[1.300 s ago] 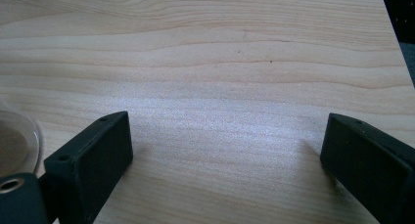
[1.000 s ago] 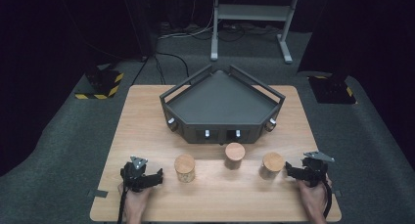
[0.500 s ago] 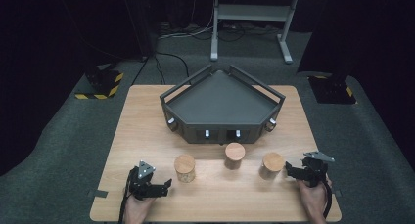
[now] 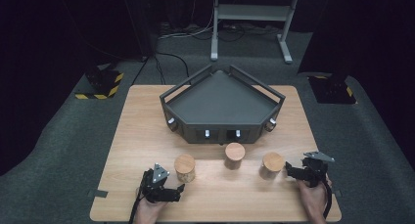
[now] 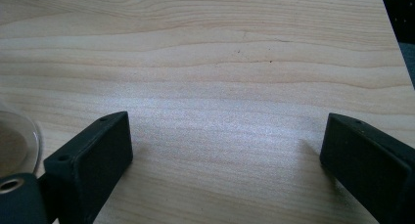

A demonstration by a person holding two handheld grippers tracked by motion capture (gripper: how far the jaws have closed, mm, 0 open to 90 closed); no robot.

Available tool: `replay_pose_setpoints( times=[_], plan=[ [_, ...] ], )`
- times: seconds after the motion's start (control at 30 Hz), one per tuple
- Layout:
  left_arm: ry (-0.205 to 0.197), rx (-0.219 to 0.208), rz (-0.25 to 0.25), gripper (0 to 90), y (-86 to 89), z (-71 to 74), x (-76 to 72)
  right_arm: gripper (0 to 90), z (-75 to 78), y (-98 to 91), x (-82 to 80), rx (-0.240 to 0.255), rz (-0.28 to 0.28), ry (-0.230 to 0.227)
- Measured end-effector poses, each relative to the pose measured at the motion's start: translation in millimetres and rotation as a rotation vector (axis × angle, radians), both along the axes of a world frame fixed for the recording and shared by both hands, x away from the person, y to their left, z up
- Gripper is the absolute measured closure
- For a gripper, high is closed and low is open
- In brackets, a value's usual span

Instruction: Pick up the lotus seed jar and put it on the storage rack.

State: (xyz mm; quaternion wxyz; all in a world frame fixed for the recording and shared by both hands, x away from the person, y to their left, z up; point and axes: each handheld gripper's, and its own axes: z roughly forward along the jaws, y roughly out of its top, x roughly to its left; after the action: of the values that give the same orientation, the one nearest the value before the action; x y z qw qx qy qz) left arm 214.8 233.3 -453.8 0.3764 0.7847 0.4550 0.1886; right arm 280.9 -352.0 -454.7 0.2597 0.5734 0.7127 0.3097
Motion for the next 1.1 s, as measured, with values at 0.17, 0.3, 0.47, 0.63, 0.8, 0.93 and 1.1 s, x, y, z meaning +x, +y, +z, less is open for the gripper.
replay_pose_setpoints(
  times=[0.17, 0.3, 0.47, 0.63, 0.8, 0.93, 1.1],
  plan=[
    [-0.023, 0.001, -0.007, 4.9, -13.6, -0.8, 4.0, 4.4, 0.0, 0.0, 0.0, 0.000, 0.000, 0.000],
    [-0.063, 0.012, 0.000, 8.6, -24.8, -0.3, 3.4, 4.3, 0.0, 0.0, 0.0, 0.000, 0.000, 0.000],
    [-0.082, 0.002, 0.009, 12.9, -29.4, -0.1, 5.5, 4.4, 0.0, 0.0, -0.1, 0.000, 0.000, 0.000],
    [-0.102, 0.003, 0.016, 17.5, -36.5, -0.6, 7.9, 4.4, 0.0, 0.0, 0.0, 0.000, 0.000, 0.000],
    [-0.114, 0.009, 0.023, 22.0, -40.4, -1.6, 7.7, 4.4, 0.0, 0.0, 0.0, 0.000, 0.000, 0.000],
    [-0.116, 0.006, 0.023, 24.9, -38.3, -1.6, 7.3, 4.4, 0.0, 0.0, -0.1, 0.000, 0.000, 0.000],
    [-0.115, 0.000, 0.024, 25.2, -37.9, -1.9, 6.9, 4.4, 0.0, 0.0, -0.1, 0.000, 0.000, 0.000]
  ],
)
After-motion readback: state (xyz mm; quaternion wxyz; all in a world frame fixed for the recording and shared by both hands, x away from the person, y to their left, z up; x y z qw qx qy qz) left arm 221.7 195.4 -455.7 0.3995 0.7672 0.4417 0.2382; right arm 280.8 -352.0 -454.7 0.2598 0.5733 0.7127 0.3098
